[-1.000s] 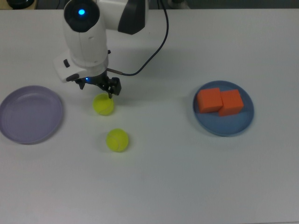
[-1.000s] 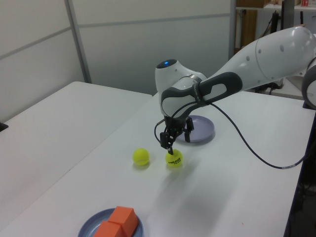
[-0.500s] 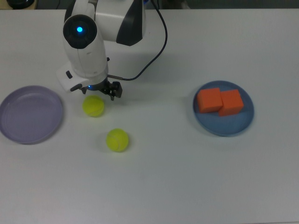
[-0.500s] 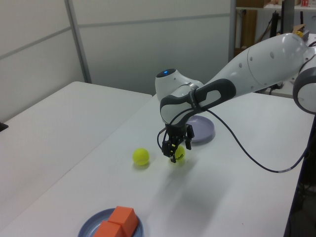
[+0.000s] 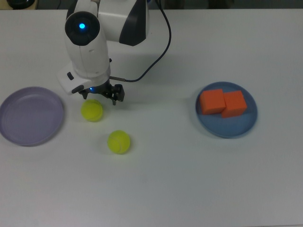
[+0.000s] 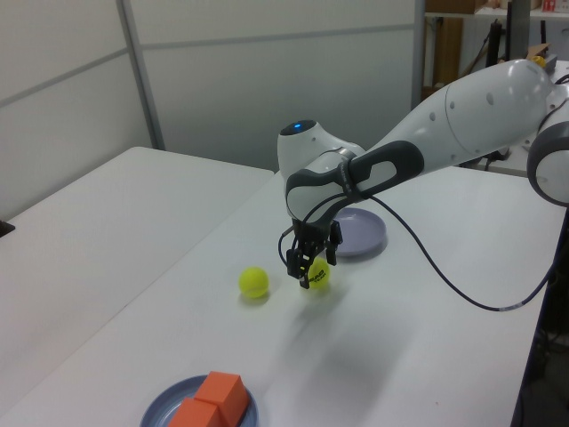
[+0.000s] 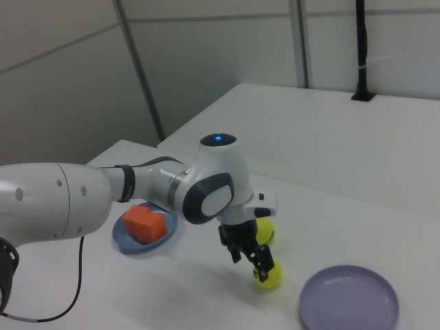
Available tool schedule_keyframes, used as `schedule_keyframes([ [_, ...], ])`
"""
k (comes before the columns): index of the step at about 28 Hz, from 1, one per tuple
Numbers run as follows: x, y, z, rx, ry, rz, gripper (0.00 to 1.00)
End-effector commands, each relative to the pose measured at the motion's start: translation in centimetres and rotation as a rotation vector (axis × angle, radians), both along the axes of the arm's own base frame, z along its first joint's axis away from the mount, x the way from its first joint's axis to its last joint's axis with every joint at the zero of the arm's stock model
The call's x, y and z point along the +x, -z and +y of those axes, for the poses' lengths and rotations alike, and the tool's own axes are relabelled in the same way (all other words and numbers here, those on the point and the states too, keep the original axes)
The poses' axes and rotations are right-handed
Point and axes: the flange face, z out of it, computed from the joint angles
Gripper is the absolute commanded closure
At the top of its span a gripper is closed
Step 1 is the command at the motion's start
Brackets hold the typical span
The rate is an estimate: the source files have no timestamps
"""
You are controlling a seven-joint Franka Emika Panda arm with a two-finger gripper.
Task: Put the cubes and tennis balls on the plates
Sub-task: 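Move the gripper to a yellow tennis ball and grasp it, then carry the tennis ball onto the lavender plate and release it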
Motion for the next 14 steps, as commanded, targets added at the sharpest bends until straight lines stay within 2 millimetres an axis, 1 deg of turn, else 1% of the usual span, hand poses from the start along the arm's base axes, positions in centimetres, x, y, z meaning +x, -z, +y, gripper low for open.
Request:
schedule_keyframes([
  [1,0.8,1.4,-1.6,0.012,-0.009,-0.013,0.00],
  [6,1.2,2.3,-3.1,-0.001,0.012,-0.025,0.00],
  [10,1.2,2.3,-3.1,-0.002,0.012,-0.028,0.01],
  [11,1.2,2.3,-3.1,0.001,0.014,-0.028,0.13],
  [12,1.2,2.2,-3.1,0.001,0.014,-0.030,0.21],
  [13,1.2,2.2,-3.1,0.001,0.014,-0.030,0.33],
  [14,1.2,2.2,-3.1,0.003,0.015,-0.030,0.48],
])
